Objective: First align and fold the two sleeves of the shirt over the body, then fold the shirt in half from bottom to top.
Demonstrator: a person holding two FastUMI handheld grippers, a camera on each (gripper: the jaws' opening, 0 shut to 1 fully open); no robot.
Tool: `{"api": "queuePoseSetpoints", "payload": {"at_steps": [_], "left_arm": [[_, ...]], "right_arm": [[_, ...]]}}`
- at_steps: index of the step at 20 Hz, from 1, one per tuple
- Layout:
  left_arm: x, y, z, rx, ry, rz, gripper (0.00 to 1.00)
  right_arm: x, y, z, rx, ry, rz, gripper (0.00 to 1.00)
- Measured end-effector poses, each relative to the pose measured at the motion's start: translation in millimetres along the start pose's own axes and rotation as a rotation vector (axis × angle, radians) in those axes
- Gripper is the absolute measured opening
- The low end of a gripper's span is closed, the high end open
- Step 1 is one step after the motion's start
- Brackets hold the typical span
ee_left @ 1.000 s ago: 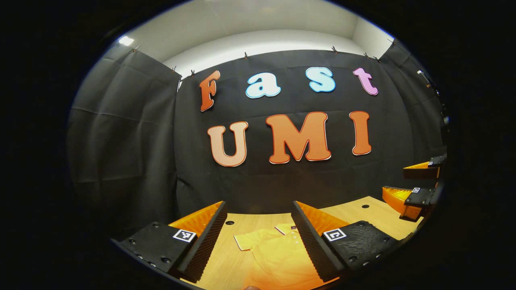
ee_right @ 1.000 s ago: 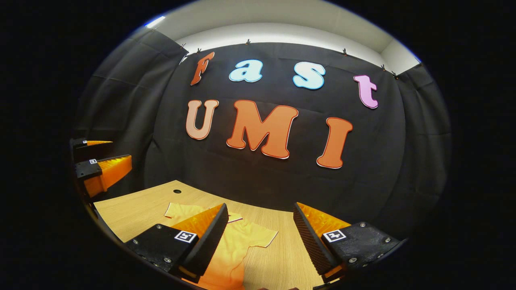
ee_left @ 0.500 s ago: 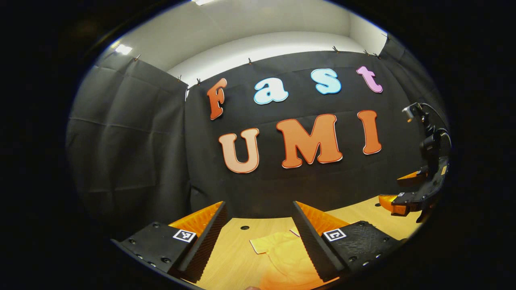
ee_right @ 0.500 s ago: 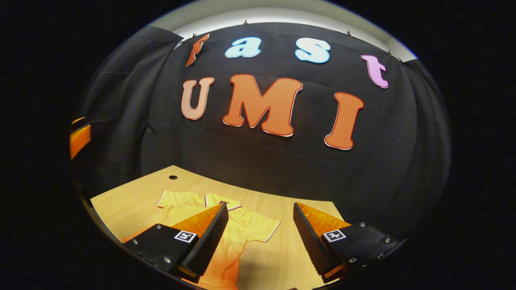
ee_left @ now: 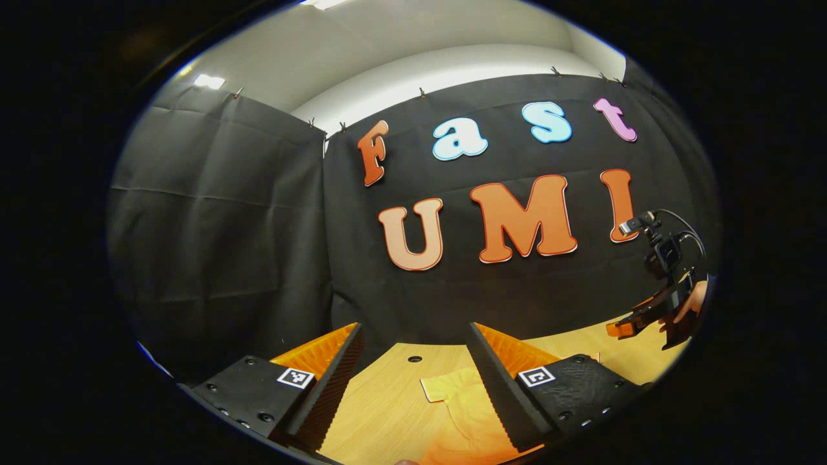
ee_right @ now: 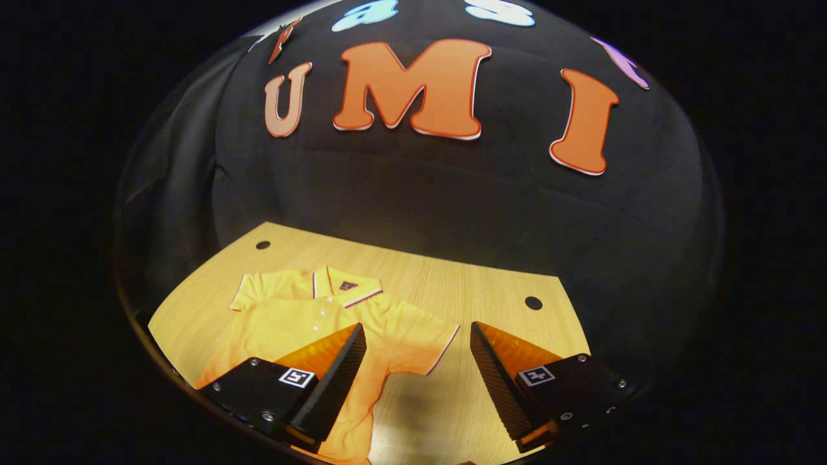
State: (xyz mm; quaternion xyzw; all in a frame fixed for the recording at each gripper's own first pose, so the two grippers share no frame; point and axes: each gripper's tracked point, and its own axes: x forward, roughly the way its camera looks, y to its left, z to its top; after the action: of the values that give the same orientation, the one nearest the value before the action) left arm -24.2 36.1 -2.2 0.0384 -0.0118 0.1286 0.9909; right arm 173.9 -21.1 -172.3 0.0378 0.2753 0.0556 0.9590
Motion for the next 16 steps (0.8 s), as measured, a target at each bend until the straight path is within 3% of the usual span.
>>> {"api": "queuePoseSetpoints", "payload": {"at_steps": [7, 11, 16], "left_arm": [[-3, 20, -12, 0.047, 0.044, 0.095, 0.99], [19, 30, -24, 0.054, 0.085, 0.104, 0.99], [56, 27, -37, 0.062, 0.116, 0.073, 0.99]], "right_arm": [[70, -2, -48, 0.041, 0.21, 0.014, 0.99], [100, 2, -80, 0.102, 0.348, 0.026, 0.99], [135, -11, -94, 0.166, 0.46, -0.014, 0.99]]}}
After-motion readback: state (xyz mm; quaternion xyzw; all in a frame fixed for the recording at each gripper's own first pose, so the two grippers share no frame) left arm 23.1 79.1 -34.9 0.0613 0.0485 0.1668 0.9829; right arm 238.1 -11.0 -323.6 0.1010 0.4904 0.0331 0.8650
